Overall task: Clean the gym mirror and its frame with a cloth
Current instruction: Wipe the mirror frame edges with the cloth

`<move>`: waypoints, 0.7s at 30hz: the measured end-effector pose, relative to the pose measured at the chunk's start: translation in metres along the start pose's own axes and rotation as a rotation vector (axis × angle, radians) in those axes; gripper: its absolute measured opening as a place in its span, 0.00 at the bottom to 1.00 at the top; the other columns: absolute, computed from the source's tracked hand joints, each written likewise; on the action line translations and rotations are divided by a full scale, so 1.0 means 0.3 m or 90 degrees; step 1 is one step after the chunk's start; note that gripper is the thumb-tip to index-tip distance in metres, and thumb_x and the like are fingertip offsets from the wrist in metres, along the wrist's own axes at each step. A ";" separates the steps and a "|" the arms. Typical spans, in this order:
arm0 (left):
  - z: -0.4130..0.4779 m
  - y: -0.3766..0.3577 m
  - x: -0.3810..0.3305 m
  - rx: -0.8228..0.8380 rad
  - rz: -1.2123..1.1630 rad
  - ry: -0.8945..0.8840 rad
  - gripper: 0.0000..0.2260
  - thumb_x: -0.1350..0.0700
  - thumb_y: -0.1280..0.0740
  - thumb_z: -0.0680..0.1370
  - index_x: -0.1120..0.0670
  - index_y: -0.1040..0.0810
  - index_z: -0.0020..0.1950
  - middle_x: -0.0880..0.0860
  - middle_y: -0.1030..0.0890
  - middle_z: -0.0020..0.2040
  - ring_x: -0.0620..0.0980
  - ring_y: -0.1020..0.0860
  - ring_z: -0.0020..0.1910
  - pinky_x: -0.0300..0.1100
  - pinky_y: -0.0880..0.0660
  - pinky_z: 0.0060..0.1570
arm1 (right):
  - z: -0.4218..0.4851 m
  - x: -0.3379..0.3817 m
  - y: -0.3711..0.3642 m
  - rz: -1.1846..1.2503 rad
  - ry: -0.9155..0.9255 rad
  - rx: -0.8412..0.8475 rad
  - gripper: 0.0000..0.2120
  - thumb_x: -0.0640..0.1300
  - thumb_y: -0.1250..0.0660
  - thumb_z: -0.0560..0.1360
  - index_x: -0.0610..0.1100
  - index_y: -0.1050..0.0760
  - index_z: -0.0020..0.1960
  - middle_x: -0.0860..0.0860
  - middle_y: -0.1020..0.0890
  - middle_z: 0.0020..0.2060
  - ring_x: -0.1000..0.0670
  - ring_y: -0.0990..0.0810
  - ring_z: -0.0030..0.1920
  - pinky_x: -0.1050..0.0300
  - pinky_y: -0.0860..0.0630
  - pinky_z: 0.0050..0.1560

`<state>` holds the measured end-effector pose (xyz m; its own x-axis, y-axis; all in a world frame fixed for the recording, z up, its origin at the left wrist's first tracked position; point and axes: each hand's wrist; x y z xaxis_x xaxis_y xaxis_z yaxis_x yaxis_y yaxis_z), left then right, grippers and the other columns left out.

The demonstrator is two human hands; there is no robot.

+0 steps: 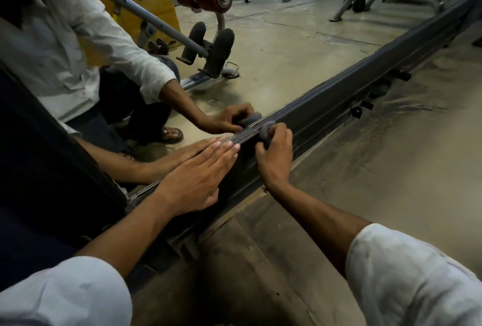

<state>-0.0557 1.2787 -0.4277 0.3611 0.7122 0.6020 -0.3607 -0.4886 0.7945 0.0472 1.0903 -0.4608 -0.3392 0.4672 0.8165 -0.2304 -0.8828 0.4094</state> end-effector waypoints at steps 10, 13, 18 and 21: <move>0.003 0.005 0.003 0.032 0.002 0.000 0.40 0.47 0.40 0.82 0.63 0.57 0.86 0.64 0.59 0.86 0.61 0.59 0.86 0.58 0.52 0.85 | 0.244 -0.116 0.160 -0.104 0.260 0.131 0.22 0.39 0.29 0.77 0.48 0.31 0.67 0.46 0.31 0.62 0.50 0.27 0.55 0.45 0.16 0.49; 0.005 0.007 -0.002 0.030 0.023 0.001 0.40 0.48 0.39 0.82 0.63 0.55 0.86 0.64 0.57 0.86 0.62 0.56 0.86 0.58 0.50 0.85 | 0.220 -0.155 0.150 -0.078 0.307 0.188 0.22 0.38 0.31 0.77 0.47 0.30 0.69 0.46 0.31 0.64 0.46 0.25 0.58 0.43 0.16 0.52; 0.013 0.025 -0.009 0.032 0.047 0.017 0.41 0.50 0.34 0.79 0.63 0.49 0.86 0.63 0.51 0.87 0.61 0.50 0.86 0.58 0.47 0.84 | 0.166 -0.187 0.112 -0.052 0.595 0.315 0.23 0.40 0.30 0.78 0.45 0.29 0.71 0.45 0.28 0.64 0.41 0.24 0.62 0.42 0.17 0.46; 0.018 0.030 -0.011 0.046 0.064 0.023 0.40 0.51 0.33 0.79 0.62 0.46 0.86 0.62 0.49 0.87 0.61 0.48 0.86 0.58 0.45 0.83 | 0.246 -0.253 0.121 0.030 0.382 0.209 0.21 0.38 0.29 0.75 0.45 0.28 0.66 0.48 0.30 0.61 0.42 0.23 0.59 0.41 0.16 0.45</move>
<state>-0.0555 1.2691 -0.4220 0.2945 0.6750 0.6765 -0.3304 -0.5923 0.7349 0.1318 1.0192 -0.4778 -0.8103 0.2907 0.5088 0.0537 -0.8278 0.5584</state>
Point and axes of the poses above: each hand's wrist, its own z-axis towards the middle knuckle, its own y-axis out of the back of the hand, x = y × z
